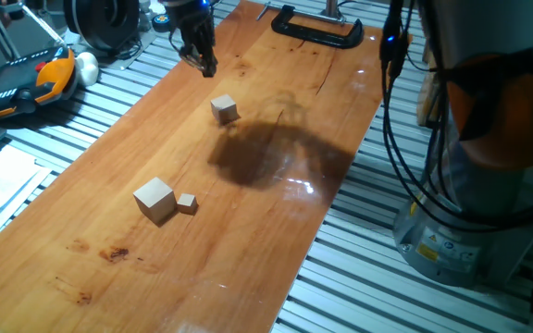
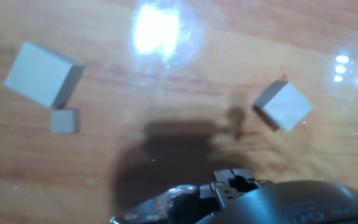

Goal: Pick up the small block on the left and move it to the right

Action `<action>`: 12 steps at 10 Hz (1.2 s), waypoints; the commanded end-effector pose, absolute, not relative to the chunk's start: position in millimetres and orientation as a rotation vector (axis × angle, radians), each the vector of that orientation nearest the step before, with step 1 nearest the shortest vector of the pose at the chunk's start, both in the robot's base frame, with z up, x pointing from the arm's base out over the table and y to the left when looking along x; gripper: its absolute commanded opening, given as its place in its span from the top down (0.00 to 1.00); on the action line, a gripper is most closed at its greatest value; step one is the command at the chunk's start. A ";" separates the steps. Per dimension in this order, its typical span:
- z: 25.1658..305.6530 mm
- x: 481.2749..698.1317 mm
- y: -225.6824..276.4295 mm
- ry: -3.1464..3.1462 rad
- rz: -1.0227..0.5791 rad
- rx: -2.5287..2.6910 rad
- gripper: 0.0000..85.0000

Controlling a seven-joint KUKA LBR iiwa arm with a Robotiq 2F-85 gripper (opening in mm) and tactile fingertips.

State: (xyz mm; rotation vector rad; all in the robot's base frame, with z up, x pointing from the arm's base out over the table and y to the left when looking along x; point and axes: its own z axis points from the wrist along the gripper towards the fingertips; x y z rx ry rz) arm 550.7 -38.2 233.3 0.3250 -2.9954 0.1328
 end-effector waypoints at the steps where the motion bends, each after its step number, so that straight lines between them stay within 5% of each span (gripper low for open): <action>1: 233.4 572.6 -48.2 -2.992 0.167 0.326 0.56; 5: 216.4 593.1 -61.8 -3.047 0.179 0.235 0.19; 12: 161.7 606.4 -87.4 -3.094 0.139 0.186 0.04</action>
